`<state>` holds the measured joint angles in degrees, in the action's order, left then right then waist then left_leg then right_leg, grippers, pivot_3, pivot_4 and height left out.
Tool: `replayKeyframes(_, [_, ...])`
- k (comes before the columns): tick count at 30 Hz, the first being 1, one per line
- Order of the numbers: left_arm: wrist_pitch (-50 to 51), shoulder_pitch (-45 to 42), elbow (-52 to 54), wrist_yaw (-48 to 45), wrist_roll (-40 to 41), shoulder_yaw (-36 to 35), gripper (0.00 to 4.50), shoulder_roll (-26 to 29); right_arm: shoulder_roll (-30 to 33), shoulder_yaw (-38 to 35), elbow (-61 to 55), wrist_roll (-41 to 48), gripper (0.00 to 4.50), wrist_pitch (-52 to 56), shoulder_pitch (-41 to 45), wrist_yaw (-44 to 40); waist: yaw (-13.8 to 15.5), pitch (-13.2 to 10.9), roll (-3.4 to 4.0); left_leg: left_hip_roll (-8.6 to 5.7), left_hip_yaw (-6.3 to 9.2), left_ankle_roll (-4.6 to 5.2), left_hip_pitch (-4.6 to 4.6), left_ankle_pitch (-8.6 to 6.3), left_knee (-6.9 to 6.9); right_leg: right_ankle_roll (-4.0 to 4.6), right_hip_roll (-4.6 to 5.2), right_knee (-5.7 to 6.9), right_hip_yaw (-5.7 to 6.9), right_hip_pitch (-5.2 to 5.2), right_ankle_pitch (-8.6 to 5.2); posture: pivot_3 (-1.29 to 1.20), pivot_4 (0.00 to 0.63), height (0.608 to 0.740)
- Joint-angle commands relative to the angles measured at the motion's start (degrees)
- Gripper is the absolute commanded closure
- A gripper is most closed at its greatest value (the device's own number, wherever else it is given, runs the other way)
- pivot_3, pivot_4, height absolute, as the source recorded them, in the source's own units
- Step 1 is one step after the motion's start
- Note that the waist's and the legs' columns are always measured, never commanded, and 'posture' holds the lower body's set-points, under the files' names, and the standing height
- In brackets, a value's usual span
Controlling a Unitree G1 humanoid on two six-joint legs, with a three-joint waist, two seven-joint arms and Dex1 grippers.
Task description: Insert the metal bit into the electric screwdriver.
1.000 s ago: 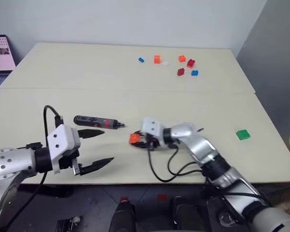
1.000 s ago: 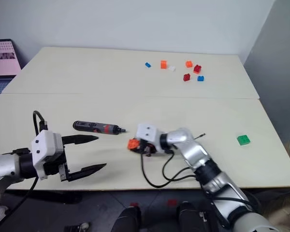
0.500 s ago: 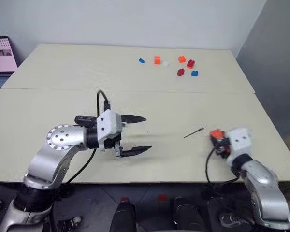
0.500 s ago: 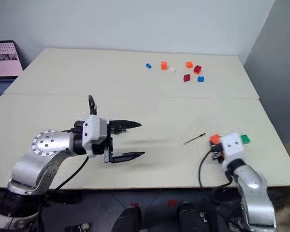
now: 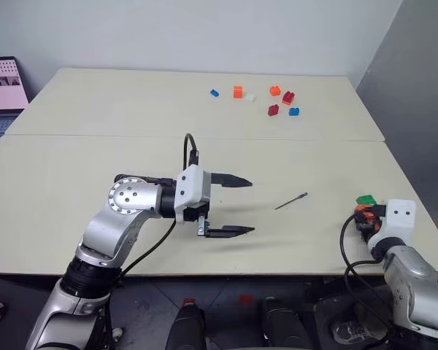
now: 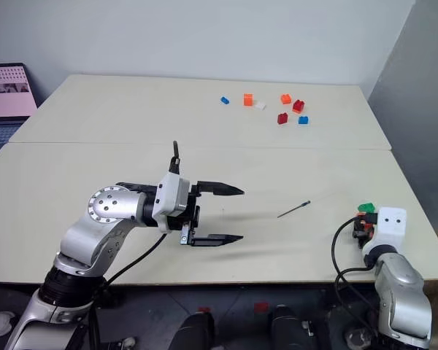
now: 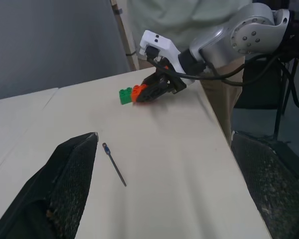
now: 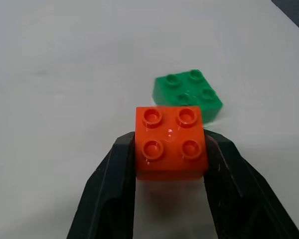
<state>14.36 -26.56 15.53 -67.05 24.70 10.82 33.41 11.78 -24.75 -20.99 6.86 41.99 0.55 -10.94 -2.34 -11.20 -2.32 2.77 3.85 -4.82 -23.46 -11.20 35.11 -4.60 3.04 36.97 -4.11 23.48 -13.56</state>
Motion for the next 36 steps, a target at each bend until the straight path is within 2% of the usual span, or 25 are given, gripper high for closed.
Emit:
replayKeyframes(1, [-1.2,-0.9,0.6,-0.1,-0.1,-0.3,0.0,-0.4,0.0,-1.4,-1.6,2.3,1.56,-0.2,0.4,1.0,-0.1,0.0,0.01,0.0,0.0,0.0,0.0,0.0,0.0,0.0,0.0,0.0,0.0,0.0,0.0,0.0,0.15,0.74])
replayKeyframes(4, [-0.9,-0.6,0.6,0.0,-0.2,-0.7,0.0,0.2,0.1,-1.1,-3.5,4.1,0.77,-0.5,-0.3,0.5,0.0,0.0,0.02,0.0,0.01,0.0,0.0,0.0,0.0,0.0,0.0,0.0,0.0,0.0,0.0,0.0,0.15,0.74])
replayKeyframes(7, [0.0,0.0,0.7,1.4,-0.9,-2.3,0.0,1.7,3.3,0.3,-7.8,5.8,0.03,-2.1,-2.8,-3.7,0.0,0.0,0.03,0.0,0.01,0.0,0.0,0.0,0.0,0.0,0.0,0.0,0.0,0.0,0.0,0.0,0.15,0.74])
replayKeyframes(13, [3.5,1.0,-0.6,1.9,-2.4,-5.9,0.0,9.3,13.8,6.9,-16.0,12.0,0.03,-5.0,-7.8,-18.5,-0.5,0.0,0.05,0.01,0.01,0.01,0.04,-0.01,-0.03,-0.01,0.0,-0.01,-0.01,0.0,-0.02,0.0,0.15,0.74])
replayKeyframes(15, [3.7,1.4,-1.9,0.9,-3.6,-7.4,0.0,13.1,19.6,8.9,-20.4,19.5,0.03,-1.8,-7.5,-27.3,-0.6,0.0,0.07,0.01,0.01,0.01,0.05,-0.01,-0.03,-0.01,0.0,-0.01,0.0,-0.02,-0.01,0.0,0.15,0.74])
replayKeyframes(17, [3.6,1.0,-4.3,0.2,-5.4,-8.5,0.0,17.0,26.9,11.6,-22.7,23.5,0.03,-0.7,-5.3,-35.0,-0.8,0.0,0.07,0.01,0.01,0.01,0.06,-0.01,-0.01,-0.01,0.01,0.0,-0.01,-0.03,-0.01,0.0,0.15,0.74])
replayKeyframes(21, [-0.4,-0.9,-11.8,-1.9,-10.0,-8.0,0.0,22.3,34.0,16.4,-22.1,25.7,0.03,0.6,1.4,-39.2,-0.8,-0.1,0.0,0.01,0.04,0.01,0.06,-0.01,-0.01,0.0,0.02,-0.1,0.03,-0.05,-0.02,0.0,0.15,0.74])
replayKeyframes(24, [-5.2,-4.8,-19.1,-4.1,-15.1,-5.3,0.0,24.6,35.9,19.7,-20.2,24.9,0.03,0.0,5.9,-40.1,-0.5,-0.1,-0.08,0.0,0.03,0.0,-0.02,-0.01,-0.01,0.0,0.03,-0.13,0.03,0.04,-0.02,0.0,0.15,0.74])
replayKeyframes(28, [-10.0,-12.5,-28.9,-8.5,-20.3,-0.8,0.0,24.1,35.6,22.2,-18.2,24.5,0.03,0.0,10.1,-39.5,0.7,-0.1,-0.09,-0.01,0.04,0.0,-0.4,-0.01,-0.01,0.01,0.02,-0.16,0.07,0.31,-0.03,0.0,0.15,0.74])
replayKeyframes(31, [-14.2,-21.9,-38.5,-12.3,-26.2,4.8,0.0,21.0,34.5,24.9,-16.6,24.0,0.03,0.0,12.2,-39.1,1.1,-0.1,-0.14,-0.02,0.04,0.0,-0.55,-0.01,-0.02,-0.06,0.01,-0.12,0.08,0.39,-0.08,0.0,0.15,0.74])
replayKeyframes(36, [-20.8,-31.2,-50.3,-17.0,-32.3,10.4,0.0,16.5,32.9,28.3,-17.6,23.3,0.03,0.6,13.2,-37.1,0.8,-0.1,-0.14,-0.05,0.16,0.0,-0.7,-0.01,0.0,-0.11,-0.01,-0.09,0.16,0.47,-0.1,0.0,0.15,0.74])
